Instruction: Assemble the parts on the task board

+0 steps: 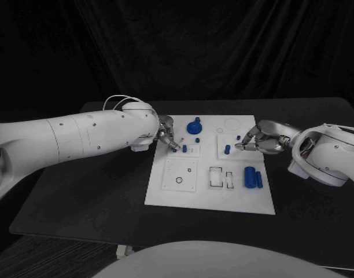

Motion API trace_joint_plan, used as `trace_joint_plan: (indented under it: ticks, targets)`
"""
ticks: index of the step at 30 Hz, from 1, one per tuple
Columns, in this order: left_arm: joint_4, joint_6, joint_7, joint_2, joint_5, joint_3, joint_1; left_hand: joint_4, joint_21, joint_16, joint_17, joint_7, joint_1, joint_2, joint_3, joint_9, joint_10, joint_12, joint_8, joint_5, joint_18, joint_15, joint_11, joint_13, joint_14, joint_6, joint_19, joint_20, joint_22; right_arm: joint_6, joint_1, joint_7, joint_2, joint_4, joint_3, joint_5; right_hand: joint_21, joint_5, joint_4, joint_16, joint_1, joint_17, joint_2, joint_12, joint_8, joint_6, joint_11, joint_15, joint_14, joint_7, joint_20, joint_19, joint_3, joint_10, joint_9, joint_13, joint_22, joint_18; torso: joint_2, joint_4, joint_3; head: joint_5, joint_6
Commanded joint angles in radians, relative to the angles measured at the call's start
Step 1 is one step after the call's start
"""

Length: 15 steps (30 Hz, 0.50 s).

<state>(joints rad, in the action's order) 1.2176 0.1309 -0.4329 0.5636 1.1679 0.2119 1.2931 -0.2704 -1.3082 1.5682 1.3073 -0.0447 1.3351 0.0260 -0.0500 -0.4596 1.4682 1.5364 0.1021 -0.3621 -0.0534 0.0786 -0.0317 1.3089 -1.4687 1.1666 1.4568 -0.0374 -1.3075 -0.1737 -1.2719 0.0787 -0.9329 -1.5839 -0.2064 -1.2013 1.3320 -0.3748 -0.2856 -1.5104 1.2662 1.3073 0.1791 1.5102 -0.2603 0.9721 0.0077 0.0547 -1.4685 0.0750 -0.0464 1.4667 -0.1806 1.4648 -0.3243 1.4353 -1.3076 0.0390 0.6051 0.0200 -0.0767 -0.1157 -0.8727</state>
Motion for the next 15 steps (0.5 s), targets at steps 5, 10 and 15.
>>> trace_joint_plan:
  ticks: [5, 10, 15]
  targets:
    - [0.005, 0.005, 0.006, -0.002, 0.004, 0.000, -0.004, 0.003, 0.001, 0.003, 0.263, 0.006, 0.016, -0.005, 0.018, 0.000, 0.081, 0.002, -0.002, -0.002, -0.003, -0.001, 0.001, 0.239, -0.102, 0.013, -0.002, 0.001, -0.188, 0.007, 0.003, 0.006, 0.002, 0.000, 0.001, -0.001, -0.006, -0.003, 0.000, 0.004, 0.008, 0.132, 0.002, -0.004, 0.005, 0.006, -0.008, 0.008, -0.069, 0.002, -0.002, -0.009, -0.007, 0.034, 0.001, -0.007, -0.186, 0.019, 0.000, -0.0001, -0.0002, -0.002, 0.000]
    - [0.003, 0.006, 0.002, -0.003, -0.016, 0.000, -0.004, 0.014, 0.001, 0.003, 0.263, 0.008, 0.036, -0.019, 0.052, -0.001, 0.080, 0.000, -0.004, -0.053, -0.003, 0.003, -0.001, 0.238, -0.102, 0.015, 0.000, 0.005, -0.188, 0.008, 0.003, 0.006, 0.003, 0.000, 0.001, -0.001, -0.006, -0.003, 0.000, 0.004, 0.008, 0.132, 0.002, -0.004, 0.005, 0.006, -0.008, 0.008, -0.069, 0.002, -0.002, -0.009, -0.007, 0.034, 0.001, -0.007, -0.186, 0.019, 0.000, -0.0001, -0.0002, -0.001, 0.000]
    - [0.003, 0.004, -0.002, -0.003, -0.023, 0.000, -0.005, 0.032, 0.003, 0.003, 0.263, 0.010, 0.060, -0.040, 0.107, -0.006, 0.079, -0.002, -0.005, -0.082, -0.004, 0.004, -0.004, 0.236, -0.102, 0.017, 0.000, 0.007, -0.188, 0.009, 0.003, 0.006, 0.003, 0.001, 0.001, -0.001, -0.006, -0.003, 0.000, 0.004, 0.008, 0.132, 0.002, -0.004, 0.005, 0.006, -0.008, 0.008, -0.069, 0.002, -0.002, -0.009, -0.007, 0.034, 0.001, -0.007, -0.186, 0.019, 0.000, 0.0002, -0.0004, -0.003, 0.000]
